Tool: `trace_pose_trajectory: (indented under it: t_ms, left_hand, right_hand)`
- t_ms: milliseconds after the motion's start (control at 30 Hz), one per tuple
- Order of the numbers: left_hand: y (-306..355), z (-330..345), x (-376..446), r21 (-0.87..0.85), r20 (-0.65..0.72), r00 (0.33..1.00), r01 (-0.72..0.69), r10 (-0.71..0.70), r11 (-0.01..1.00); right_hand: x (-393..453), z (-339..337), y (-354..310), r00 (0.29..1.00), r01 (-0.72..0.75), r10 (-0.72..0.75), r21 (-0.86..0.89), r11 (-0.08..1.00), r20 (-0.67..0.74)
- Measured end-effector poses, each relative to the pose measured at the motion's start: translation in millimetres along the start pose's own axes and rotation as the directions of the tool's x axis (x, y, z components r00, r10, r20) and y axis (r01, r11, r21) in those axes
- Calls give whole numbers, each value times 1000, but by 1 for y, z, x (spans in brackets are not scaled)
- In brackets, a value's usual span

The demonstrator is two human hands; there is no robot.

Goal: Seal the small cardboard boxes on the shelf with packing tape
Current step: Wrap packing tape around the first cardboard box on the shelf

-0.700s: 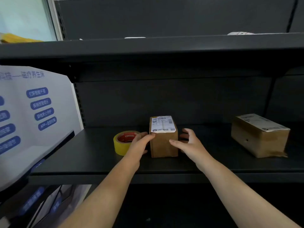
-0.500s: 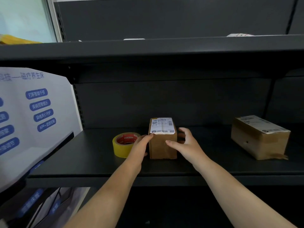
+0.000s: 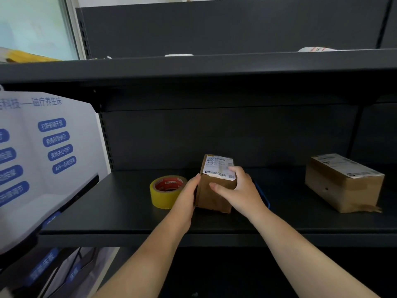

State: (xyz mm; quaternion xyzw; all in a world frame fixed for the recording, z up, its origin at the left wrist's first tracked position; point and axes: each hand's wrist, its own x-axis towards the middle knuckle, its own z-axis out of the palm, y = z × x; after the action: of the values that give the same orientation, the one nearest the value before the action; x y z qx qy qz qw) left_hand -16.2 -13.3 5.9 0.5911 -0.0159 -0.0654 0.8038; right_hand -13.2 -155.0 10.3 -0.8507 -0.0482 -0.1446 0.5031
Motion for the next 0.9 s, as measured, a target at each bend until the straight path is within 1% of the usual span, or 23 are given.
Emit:
trace_pose_trajectory:
  t_ms: [100,200,267,333,400,533,600,667,733,833,900]
  left_hand:
    - [0,1,-7,6,-26,996,-84,84,996]
    - [-2,1,-14,121,-22,969,-242,247,963]
    - [-2,2,-22,197,-26,929,-358,370,913]
    - [-2,3,-28,200,-25,888,-445,459,873]
    - [-2,4,-33,173,-25,847,-519,530,837]
    - [0,6,-41,248,23,742,-653,670,716]
    - [3,7,-46,261,46,721,-676,691,689]
    - [6,8,-49,278,54,720,-676,691,683]
    - [8,7,-51,289,60,735,-661,676,693]
    - [7,9,-50,300,78,800,-588,595,751]
    - [2,11,-46,353,68,849,-511,523,784]
  right_hand:
    - [-6,-2,-2,999,-7,10,51,999,-45]
    - [-17,-9,-4,998,21,-8,219,976,-61]
    - [-27,-13,-8,999,26,-9,362,932,-47]
    - [-35,-17,-12,999,41,-19,467,883,-51]
    - [-42,-19,-15,997,74,-51,525,848,-59]
    - [-50,-21,-18,995,97,-84,589,802,-49]
    - [-52,-21,-18,995,96,-79,610,786,-55]
    - [-53,-20,-18,996,86,-74,609,789,-44]
    - [-52,-21,-18,999,33,-38,594,804,-5]
    - [-47,-22,-17,990,-134,100,474,870,95]
    - [-40,-22,-12,960,-274,230,372,887,157]
